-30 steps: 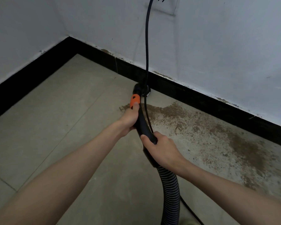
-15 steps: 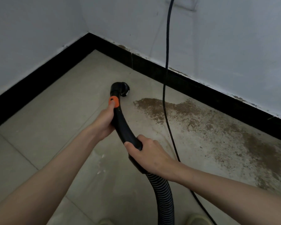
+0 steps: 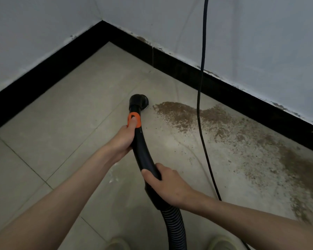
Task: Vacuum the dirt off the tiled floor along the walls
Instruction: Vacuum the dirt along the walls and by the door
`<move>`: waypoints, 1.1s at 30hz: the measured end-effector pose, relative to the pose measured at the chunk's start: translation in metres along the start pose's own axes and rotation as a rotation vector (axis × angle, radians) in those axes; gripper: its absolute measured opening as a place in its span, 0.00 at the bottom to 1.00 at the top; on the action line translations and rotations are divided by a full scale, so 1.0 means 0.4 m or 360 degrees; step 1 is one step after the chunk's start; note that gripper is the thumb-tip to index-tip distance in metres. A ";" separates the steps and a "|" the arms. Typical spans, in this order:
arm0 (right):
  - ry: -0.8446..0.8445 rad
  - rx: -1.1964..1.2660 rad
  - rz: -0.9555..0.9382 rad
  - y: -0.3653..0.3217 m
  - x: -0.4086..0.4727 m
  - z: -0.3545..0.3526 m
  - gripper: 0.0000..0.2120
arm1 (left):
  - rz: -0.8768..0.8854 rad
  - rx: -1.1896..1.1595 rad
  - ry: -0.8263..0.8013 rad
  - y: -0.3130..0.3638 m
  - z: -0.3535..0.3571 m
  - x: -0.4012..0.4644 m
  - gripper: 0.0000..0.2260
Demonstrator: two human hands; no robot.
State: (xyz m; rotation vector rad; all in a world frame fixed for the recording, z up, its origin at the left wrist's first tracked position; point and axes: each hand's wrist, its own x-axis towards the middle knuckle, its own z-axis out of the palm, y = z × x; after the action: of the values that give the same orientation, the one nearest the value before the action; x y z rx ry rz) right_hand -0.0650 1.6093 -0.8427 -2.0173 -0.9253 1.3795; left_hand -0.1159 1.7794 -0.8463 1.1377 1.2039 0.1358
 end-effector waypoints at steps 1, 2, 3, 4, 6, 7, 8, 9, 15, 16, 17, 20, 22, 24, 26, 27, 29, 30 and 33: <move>0.0050 -0.0044 0.0004 0.002 0.001 0.000 0.17 | -0.0008 -0.0024 -0.0010 0.001 0.005 0.003 0.20; 0.0088 -0.0089 0.0010 0.002 0.000 0.000 0.18 | -0.0016 -0.0045 -0.0015 0.001 0.010 0.006 0.20; 0.0113 -0.0132 0.0012 0.004 -0.001 -0.003 0.18 | -0.0021 -0.0064 -0.0018 0.001 0.017 0.008 0.19; 0.0128 -0.0172 0.0011 0.005 -0.003 -0.007 0.18 | -0.0023 -0.0083 -0.0024 0.001 0.023 0.011 0.19; 0.0141 -0.0230 0.0017 0.008 -0.005 -0.017 0.18 | -0.0029 -0.0112 -0.0042 -0.001 0.035 0.015 0.18; 0.0142 -0.0245 0.0024 0.011 -0.005 -0.022 0.18 | -0.0033 -0.0121 -0.0058 -0.001 0.039 0.016 0.18; 0.0139 -0.0251 0.0032 0.015 -0.004 -0.025 0.18 | -0.0042 -0.0135 -0.0077 -0.001 0.043 0.017 0.18; 0.0134 -0.0250 0.0040 0.019 -0.002 -0.028 0.18 | -0.0053 -0.0153 -0.0094 0.000 0.047 0.017 0.18; 0.0061 0.0068 0.0088 0.024 0.011 -0.024 0.19 | -0.0097 -0.0160 -0.0113 0.008 0.055 0.015 0.18; 0.0040 0.0139 0.0103 0.023 0.014 -0.023 0.19 | -0.0108 -0.0159 -0.0133 0.007 0.055 0.013 0.18; 0.0022 0.0224 0.0120 0.022 0.018 -0.022 0.18 | -0.0117 -0.0155 -0.0161 0.006 0.055 0.012 0.18; -0.0001 0.0487 0.0167 0.012 0.026 -0.015 0.17 | -0.0119 -0.0135 -0.0217 0.000 0.062 0.004 0.18; 0.0012 0.0623 0.0172 -0.001 0.027 -0.015 0.18 | -0.0110 -0.0129 -0.0225 -0.003 0.070 0.003 0.19; 0.0024 0.0709 0.0140 -0.012 0.028 -0.018 0.18 | -0.0116 -0.0129 -0.0237 -0.004 0.076 0.000 0.18; 0.0057 0.0607 0.0086 -0.020 0.029 -0.021 0.18 | -0.0137 -0.0146 -0.0244 -0.007 0.078 0.000 0.18; 0.0087 0.0503 0.0067 -0.022 0.029 -0.020 0.18 | -0.0145 -0.0157 -0.0246 -0.009 0.078 0.000 0.18; 0.0151 0.0319 0.0062 -0.022 0.025 -0.014 0.18 | -0.0150 -0.0184 -0.0250 -0.017 0.076 -0.002 0.18; 0.0178 0.0260 0.0070 -0.020 0.021 -0.012 0.19 | -0.0152 -0.0191 -0.0253 -0.021 0.075 -0.003 0.18; 0.0230 0.0155 0.0096 -0.018 0.011 -0.014 0.20 | -0.0161 -0.0203 -0.0262 -0.029 0.082 -0.005 0.17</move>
State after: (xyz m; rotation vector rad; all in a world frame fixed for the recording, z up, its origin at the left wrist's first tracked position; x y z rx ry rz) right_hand -0.0603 1.6169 -0.8379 -2.0551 -0.7263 1.2655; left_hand -0.0963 1.7524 -0.8564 0.9561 1.0881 0.0401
